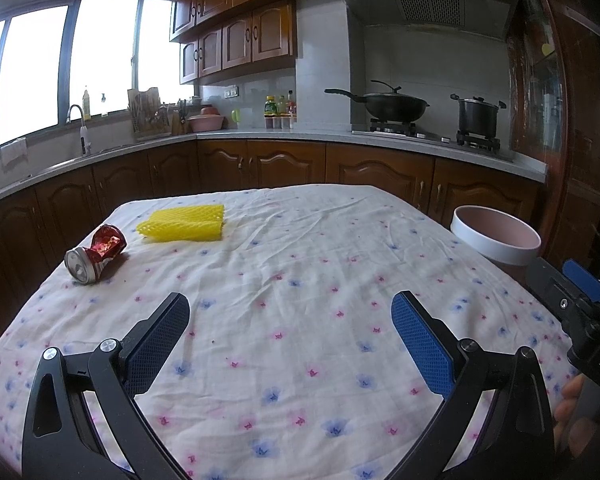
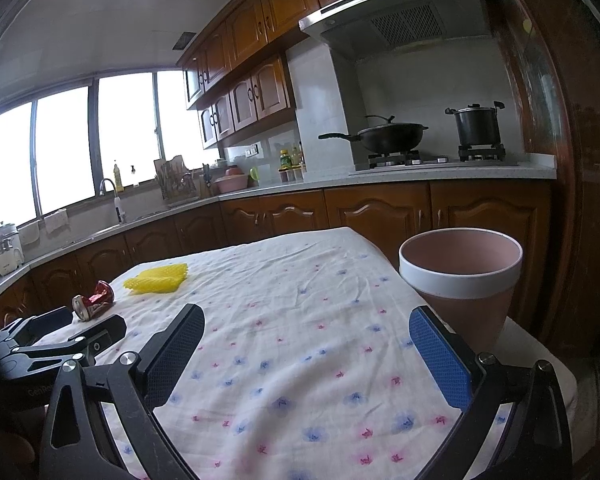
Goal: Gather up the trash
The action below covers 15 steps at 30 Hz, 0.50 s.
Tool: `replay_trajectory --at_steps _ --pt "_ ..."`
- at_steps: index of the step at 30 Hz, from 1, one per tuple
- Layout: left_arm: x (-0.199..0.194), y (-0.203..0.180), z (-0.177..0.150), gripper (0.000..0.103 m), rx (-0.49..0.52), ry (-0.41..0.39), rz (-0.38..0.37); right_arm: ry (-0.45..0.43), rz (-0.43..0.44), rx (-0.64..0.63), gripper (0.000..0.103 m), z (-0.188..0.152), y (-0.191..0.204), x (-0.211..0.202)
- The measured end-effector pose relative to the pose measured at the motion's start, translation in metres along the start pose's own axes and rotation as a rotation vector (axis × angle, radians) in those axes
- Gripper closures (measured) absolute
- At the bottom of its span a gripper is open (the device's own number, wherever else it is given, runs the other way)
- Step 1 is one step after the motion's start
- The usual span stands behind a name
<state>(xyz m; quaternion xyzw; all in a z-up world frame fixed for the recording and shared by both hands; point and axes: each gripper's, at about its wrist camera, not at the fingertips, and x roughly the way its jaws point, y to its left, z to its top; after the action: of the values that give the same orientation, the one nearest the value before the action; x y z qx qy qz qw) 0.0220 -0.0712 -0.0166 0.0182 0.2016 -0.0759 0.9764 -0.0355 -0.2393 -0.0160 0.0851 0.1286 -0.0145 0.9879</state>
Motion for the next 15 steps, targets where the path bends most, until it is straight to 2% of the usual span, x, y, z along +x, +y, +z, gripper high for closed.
replay_trajectory --at_steps 15 --pt "0.0013 0.0006 -0.0006 0.000 0.001 0.001 -0.002 0.004 0.002 0.002 0.000 -0.0003 0.0004 0.0008"
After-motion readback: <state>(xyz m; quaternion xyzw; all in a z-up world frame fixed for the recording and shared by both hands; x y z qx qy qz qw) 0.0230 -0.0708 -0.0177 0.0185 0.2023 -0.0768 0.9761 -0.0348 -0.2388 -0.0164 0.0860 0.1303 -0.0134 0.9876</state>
